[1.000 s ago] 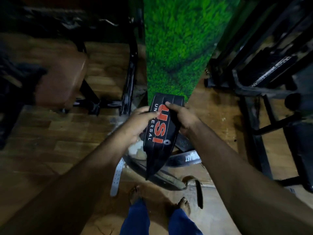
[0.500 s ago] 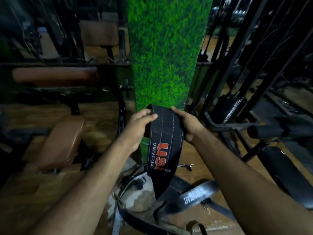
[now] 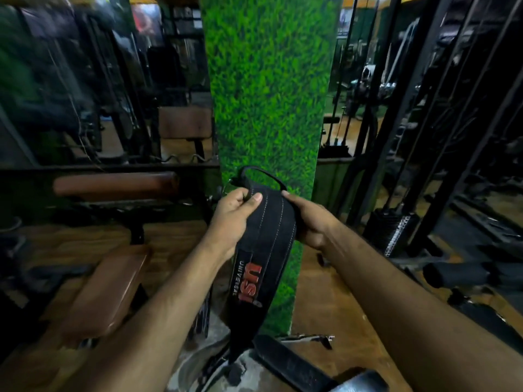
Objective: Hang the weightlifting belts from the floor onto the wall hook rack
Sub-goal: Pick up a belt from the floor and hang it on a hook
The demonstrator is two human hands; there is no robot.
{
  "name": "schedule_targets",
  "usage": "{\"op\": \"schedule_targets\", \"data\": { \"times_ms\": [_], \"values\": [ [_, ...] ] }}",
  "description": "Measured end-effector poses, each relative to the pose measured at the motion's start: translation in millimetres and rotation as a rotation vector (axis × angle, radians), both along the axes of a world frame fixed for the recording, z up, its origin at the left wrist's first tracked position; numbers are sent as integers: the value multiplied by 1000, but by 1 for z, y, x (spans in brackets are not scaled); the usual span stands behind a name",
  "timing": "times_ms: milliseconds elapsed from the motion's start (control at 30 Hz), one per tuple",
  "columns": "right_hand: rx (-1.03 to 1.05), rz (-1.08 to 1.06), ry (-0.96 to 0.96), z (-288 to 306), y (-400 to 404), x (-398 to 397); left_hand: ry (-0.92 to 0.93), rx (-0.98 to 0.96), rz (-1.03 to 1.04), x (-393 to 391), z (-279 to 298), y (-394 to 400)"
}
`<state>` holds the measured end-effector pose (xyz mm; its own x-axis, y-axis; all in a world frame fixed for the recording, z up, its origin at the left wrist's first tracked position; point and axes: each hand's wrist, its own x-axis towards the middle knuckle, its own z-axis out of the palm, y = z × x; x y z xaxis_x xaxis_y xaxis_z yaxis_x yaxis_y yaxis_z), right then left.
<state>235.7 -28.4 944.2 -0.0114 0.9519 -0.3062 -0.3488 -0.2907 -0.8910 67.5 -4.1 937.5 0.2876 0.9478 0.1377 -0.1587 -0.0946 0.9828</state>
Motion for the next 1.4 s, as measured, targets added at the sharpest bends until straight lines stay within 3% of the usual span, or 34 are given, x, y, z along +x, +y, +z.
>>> {"op": "schedule_targets", "data": {
  "times_ms": [100,200,367,667,867,967,1167,1400],
  "values": [
    [121,-57,68,20,13,9,39,-72,59,2,8,4],
    [250,-7,-35,24,20,25,85,-171,84,8,32,17],
    [424,36,-155,55,26,33,99,87,150,32,77,35],
    [787,-273,-216,164,53,33,-10,389,95,59,167,60],
    [976,-330,-187,238,72,29,-227,378,219,64,227,75],
    [1006,-389,-205,255,80,31,-240,387,191,70,228,77],
    [1058,-584,-307,269,103,48,-17,557,225,71,181,78],
    [944,-675,-331,238,125,43,107,438,185,48,113,69]
  ]
}}
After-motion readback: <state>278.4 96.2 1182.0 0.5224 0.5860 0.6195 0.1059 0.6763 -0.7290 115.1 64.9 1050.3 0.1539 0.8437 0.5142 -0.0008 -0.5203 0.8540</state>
